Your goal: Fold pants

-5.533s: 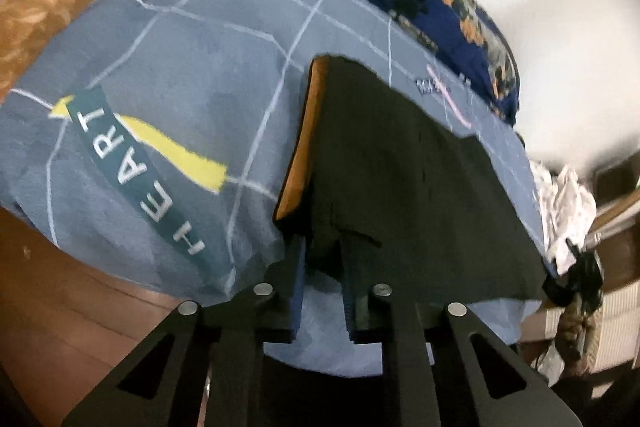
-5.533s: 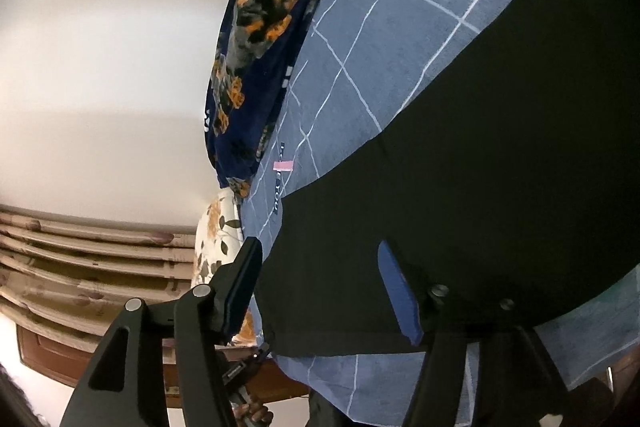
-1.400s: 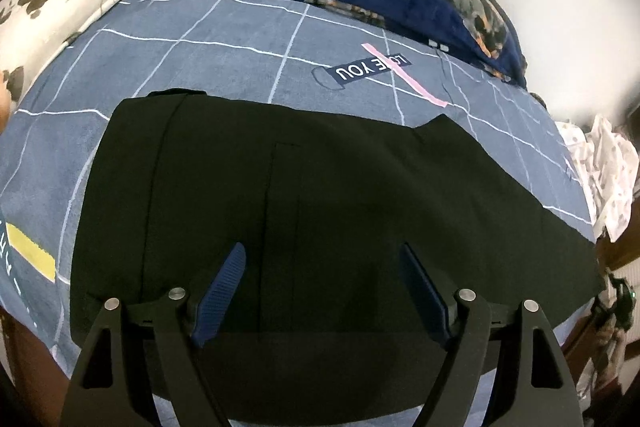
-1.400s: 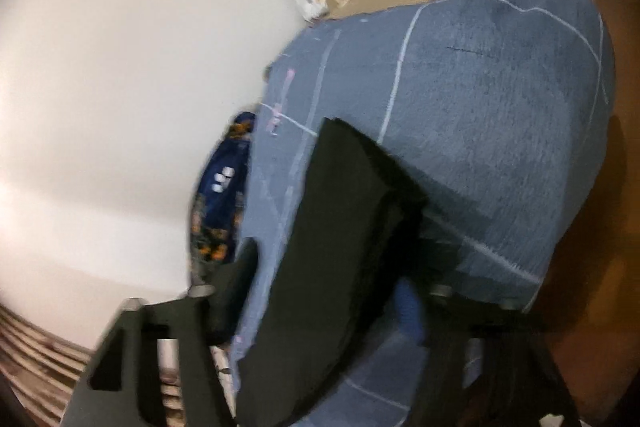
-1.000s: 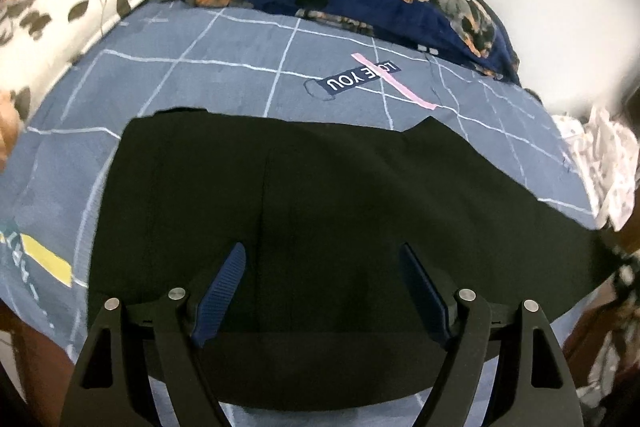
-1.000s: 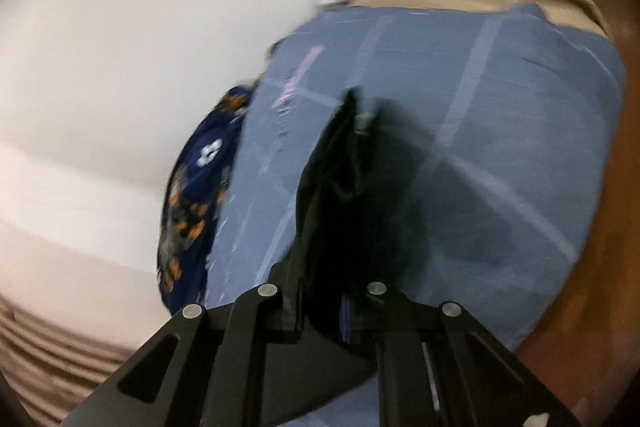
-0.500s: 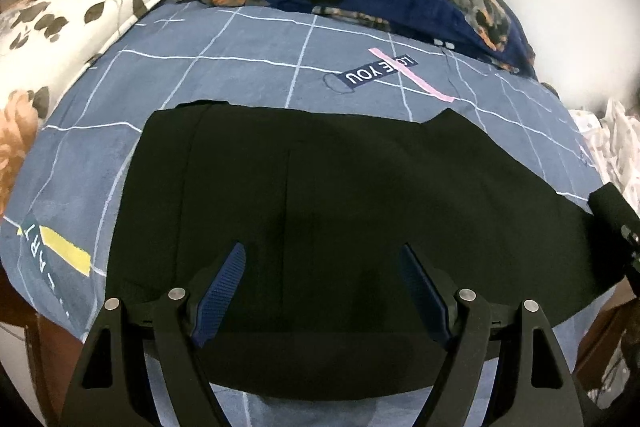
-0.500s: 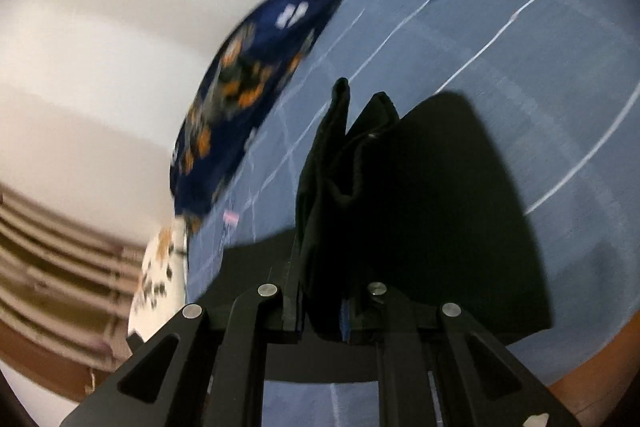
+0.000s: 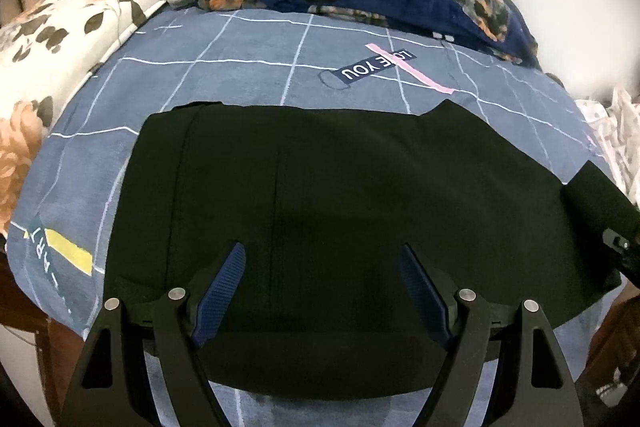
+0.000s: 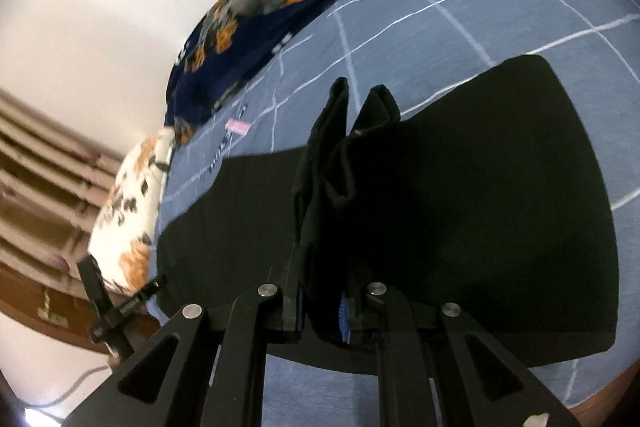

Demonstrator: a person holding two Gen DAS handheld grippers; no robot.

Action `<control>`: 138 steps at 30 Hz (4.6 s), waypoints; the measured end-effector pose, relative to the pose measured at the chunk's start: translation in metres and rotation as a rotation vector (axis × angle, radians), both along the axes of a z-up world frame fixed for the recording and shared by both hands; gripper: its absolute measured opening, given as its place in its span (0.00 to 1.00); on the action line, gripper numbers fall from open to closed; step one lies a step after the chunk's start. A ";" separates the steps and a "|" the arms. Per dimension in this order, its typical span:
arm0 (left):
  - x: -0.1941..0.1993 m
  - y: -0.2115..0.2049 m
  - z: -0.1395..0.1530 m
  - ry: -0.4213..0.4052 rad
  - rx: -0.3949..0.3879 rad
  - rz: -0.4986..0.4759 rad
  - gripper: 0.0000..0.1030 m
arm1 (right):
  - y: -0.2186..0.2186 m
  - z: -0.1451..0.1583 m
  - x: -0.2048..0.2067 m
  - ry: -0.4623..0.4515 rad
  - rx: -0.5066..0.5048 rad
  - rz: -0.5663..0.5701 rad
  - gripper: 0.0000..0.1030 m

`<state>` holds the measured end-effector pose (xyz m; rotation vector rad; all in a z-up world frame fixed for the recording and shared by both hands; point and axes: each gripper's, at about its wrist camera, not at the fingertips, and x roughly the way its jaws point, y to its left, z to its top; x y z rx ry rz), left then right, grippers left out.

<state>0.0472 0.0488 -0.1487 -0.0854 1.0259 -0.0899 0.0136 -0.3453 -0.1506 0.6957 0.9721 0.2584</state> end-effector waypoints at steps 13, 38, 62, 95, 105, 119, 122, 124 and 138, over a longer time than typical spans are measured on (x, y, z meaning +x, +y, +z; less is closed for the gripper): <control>-0.001 -0.001 0.000 -0.030 0.086 0.025 0.77 | 0.059 0.003 0.001 -0.028 -0.197 0.141 0.13; 0.000 -0.002 -0.008 -0.034 0.160 0.037 0.77 | 0.080 0.003 -0.002 -0.045 -0.253 0.200 0.13; 0.003 0.002 -0.016 0.014 0.144 0.039 0.78 | 0.085 0.004 -0.003 -0.053 -0.259 0.228 0.14; 0.004 -0.001 -0.020 0.041 0.141 0.018 0.81 | 0.106 -0.001 -0.003 -0.039 -0.185 0.327 0.51; 0.003 -0.002 -0.018 0.039 0.138 0.013 0.81 | 0.024 0.030 -0.005 -0.160 0.203 0.183 0.50; -0.003 -0.014 0.005 -0.005 0.063 -0.007 0.81 | -0.127 0.003 -0.006 -0.080 0.123 -0.134 0.12; -0.005 -0.022 0.002 0.008 0.092 -0.029 0.81 | -0.120 -0.002 0.004 -0.097 0.131 -0.093 0.12; -0.008 -0.027 -0.002 0.015 0.112 -0.038 0.81 | -0.115 -0.003 0.015 -0.104 0.117 -0.069 0.12; -0.012 -0.041 -0.011 0.032 0.159 -0.076 0.81 | -0.135 -0.061 0.022 0.000 0.214 -0.157 0.00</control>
